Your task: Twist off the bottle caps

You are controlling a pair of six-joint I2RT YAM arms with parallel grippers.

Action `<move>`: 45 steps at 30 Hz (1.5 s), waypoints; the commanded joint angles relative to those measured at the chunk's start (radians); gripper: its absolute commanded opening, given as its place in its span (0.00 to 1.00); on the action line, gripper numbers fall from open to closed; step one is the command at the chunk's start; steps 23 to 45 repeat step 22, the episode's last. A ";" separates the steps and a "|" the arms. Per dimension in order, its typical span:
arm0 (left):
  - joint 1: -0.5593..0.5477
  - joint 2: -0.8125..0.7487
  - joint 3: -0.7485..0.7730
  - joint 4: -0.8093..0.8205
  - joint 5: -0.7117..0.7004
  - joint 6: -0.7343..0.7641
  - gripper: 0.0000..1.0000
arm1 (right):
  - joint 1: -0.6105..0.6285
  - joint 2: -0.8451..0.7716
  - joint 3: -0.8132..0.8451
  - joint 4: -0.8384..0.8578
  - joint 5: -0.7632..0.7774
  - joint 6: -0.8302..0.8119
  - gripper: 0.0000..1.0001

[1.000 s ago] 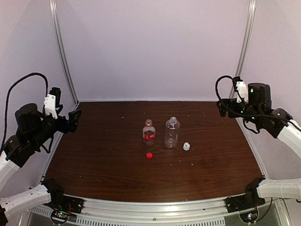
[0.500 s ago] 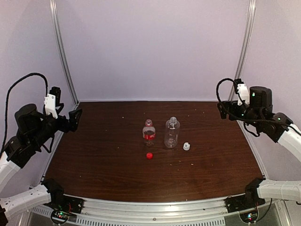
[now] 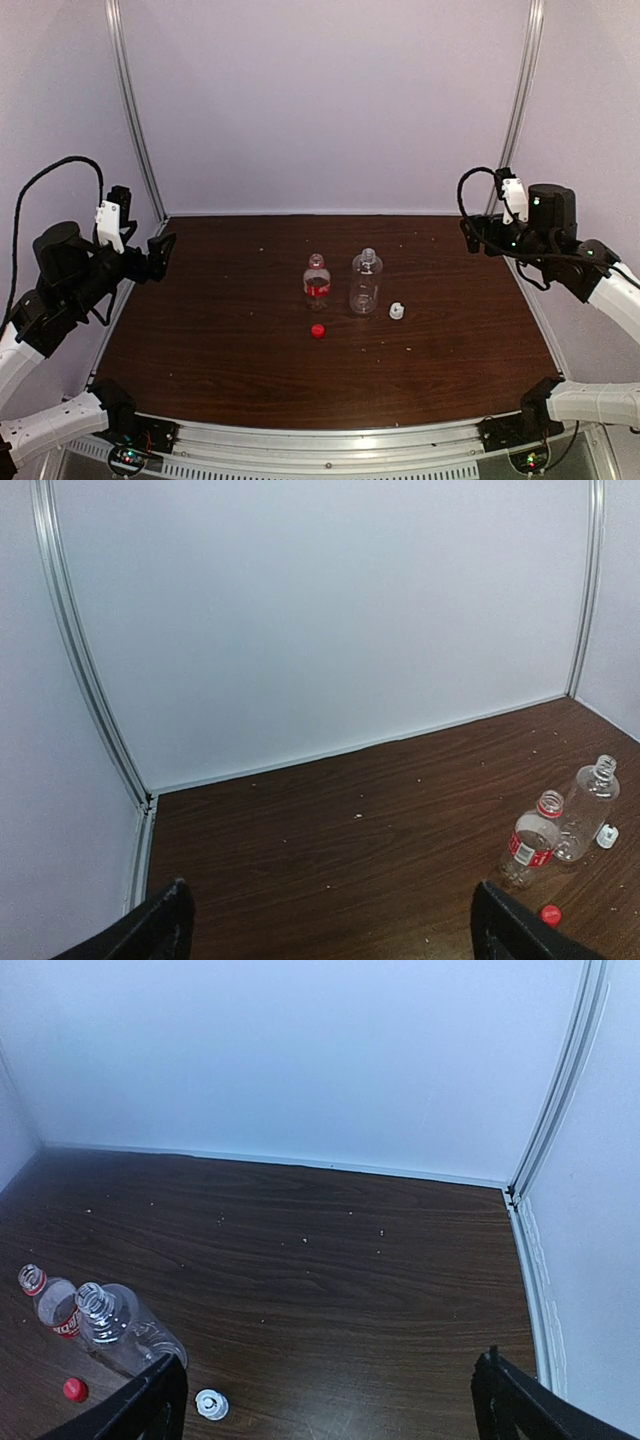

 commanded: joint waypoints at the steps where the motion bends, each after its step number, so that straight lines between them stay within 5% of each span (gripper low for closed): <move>1: 0.007 -0.011 -0.004 0.031 0.008 0.015 0.98 | -0.005 0.003 -0.006 0.017 -0.004 -0.005 1.00; 45: 0.007 -0.008 -0.003 0.023 0.010 0.016 0.98 | -0.004 0.008 0.005 0.001 -0.004 0.000 1.00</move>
